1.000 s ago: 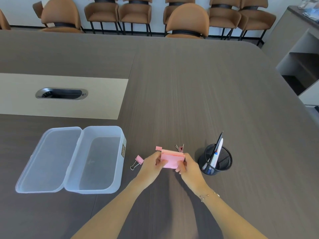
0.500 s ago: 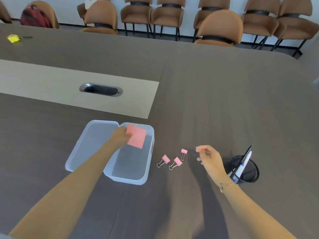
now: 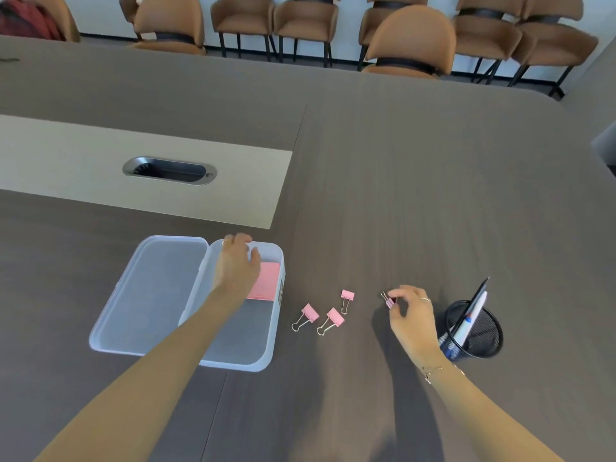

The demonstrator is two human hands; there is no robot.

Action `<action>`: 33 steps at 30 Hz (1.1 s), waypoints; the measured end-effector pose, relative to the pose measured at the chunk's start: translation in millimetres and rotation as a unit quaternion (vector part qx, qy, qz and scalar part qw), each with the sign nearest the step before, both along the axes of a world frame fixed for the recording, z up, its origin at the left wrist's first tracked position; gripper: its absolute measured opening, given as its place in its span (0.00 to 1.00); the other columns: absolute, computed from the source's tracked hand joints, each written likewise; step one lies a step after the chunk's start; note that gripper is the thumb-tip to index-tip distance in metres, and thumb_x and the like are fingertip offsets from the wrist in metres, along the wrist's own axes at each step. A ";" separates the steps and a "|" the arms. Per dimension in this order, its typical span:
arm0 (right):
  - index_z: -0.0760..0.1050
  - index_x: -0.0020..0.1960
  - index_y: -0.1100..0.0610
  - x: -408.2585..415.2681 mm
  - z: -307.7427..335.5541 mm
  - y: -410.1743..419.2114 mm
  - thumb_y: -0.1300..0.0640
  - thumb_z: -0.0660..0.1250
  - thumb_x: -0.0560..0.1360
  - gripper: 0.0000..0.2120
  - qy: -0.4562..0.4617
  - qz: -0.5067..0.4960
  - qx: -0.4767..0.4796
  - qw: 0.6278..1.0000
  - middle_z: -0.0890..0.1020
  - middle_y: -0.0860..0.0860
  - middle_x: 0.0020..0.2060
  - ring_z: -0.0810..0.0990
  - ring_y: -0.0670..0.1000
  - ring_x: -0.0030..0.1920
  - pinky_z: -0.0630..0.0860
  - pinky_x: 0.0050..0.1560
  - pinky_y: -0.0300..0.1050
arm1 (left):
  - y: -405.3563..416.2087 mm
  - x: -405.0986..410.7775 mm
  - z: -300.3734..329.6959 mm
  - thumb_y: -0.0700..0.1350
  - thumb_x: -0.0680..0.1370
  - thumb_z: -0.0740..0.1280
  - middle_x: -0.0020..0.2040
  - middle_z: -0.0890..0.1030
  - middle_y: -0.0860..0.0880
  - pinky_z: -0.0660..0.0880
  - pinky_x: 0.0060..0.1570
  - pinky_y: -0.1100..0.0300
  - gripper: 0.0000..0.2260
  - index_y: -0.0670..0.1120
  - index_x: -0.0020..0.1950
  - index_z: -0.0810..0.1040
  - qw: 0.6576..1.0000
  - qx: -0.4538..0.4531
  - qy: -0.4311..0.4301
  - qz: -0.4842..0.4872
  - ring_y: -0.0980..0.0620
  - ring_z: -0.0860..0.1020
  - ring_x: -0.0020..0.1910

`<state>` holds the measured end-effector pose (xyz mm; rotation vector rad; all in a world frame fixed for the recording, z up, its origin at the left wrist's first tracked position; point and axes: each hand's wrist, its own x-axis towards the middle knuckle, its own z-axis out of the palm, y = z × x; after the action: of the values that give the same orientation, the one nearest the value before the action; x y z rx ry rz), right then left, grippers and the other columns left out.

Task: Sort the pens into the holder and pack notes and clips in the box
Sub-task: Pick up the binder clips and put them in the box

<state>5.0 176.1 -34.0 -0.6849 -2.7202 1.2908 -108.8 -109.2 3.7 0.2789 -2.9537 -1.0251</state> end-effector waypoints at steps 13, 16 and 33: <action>0.65 0.71 0.53 -13.7 -15.7 8.1 0.60 0.66 0.76 0.25 -0.154 0.128 0.104 0.974 0.59 0.56 0.74 0.66 0.58 0.71 0.70 0.69 0.51 | 98.7 52.2 -29.0 0.38 0.75 0.68 0.69 0.64 0.40 0.76 0.55 0.50 0.22 0.41 0.69 0.67 0.876 -0.282 -0.173 -0.351 0.40 0.71 0.63; 0.70 0.67 0.57 -14.7 -25.8 6.8 0.60 0.64 0.77 0.18 -0.144 0.148 0.149 0.967 0.66 0.56 0.70 0.69 0.58 0.66 0.74 0.63 0.49 | 96.0 59.5 -41.8 0.38 0.78 0.64 0.68 0.66 0.39 0.76 0.53 0.52 0.16 0.40 0.65 0.68 0.893 -0.262 -0.164 -0.328 0.41 0.71 0.62; 0.65 0.72 0.49 -53.2 -23.4 -14.9 0.59 0.61 0.78 0.22 -0.095 0.368 0.199 0.904 0.77 0.52 0.56 0.73 0.52 0.58 0.76 0.51 0.48 | 113.1 66.6 -57.2 0.60 0.76 0.61 0.52 0.82 0.46 0.73 0.44 0.54 0.23 0.44 0.61 0.68 0.914 -0.235 -0.098 -0.315 0.46 0.77 0.54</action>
<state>-48.2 161.2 -57.4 0.3142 -3.4003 0.6765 -42.2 4.0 -53.5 -0.6492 -3.4198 -0.2452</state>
